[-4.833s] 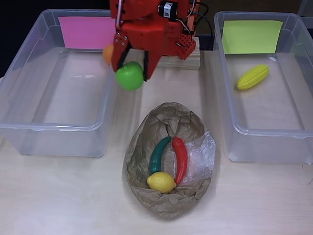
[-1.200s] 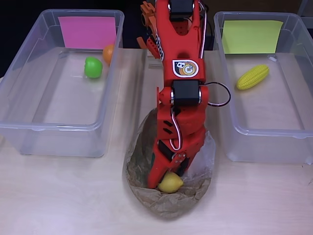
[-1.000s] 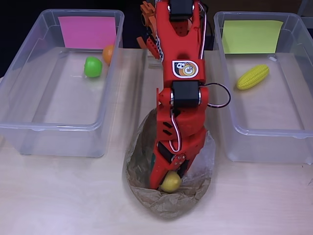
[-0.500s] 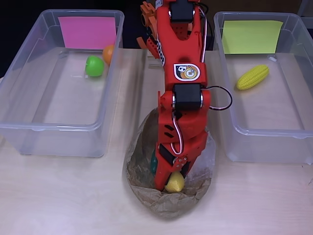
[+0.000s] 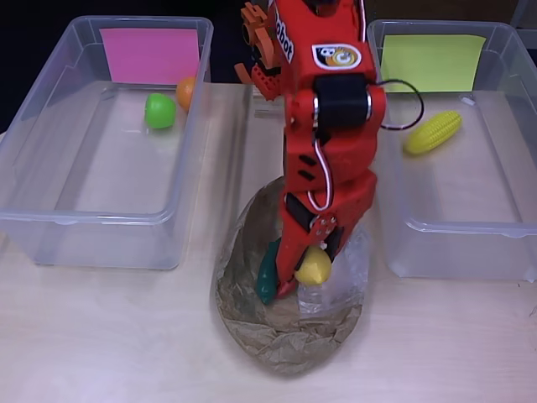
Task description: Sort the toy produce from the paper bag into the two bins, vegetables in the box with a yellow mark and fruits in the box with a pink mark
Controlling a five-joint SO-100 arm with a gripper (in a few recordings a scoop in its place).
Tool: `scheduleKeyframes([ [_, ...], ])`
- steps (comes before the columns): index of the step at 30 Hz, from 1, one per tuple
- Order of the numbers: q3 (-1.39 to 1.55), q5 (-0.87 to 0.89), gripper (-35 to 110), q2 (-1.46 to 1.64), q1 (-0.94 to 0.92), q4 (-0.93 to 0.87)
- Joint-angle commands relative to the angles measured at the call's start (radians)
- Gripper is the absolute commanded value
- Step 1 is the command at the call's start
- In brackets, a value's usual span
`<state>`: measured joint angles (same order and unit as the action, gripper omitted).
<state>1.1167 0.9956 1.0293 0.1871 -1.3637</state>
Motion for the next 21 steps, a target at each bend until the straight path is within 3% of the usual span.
scheduleKeyframes([
  [1,0.107,0.052,22,0.244,0.006,-0.049],
  [8,0.413,0.064,22,0.669,-0.126,-0.114],
  [13,0.597,0.077,22,0.913,-0.367,-0.155],
  [21,0.732,0.098,23,1.055,-0.753,-0.13],
])
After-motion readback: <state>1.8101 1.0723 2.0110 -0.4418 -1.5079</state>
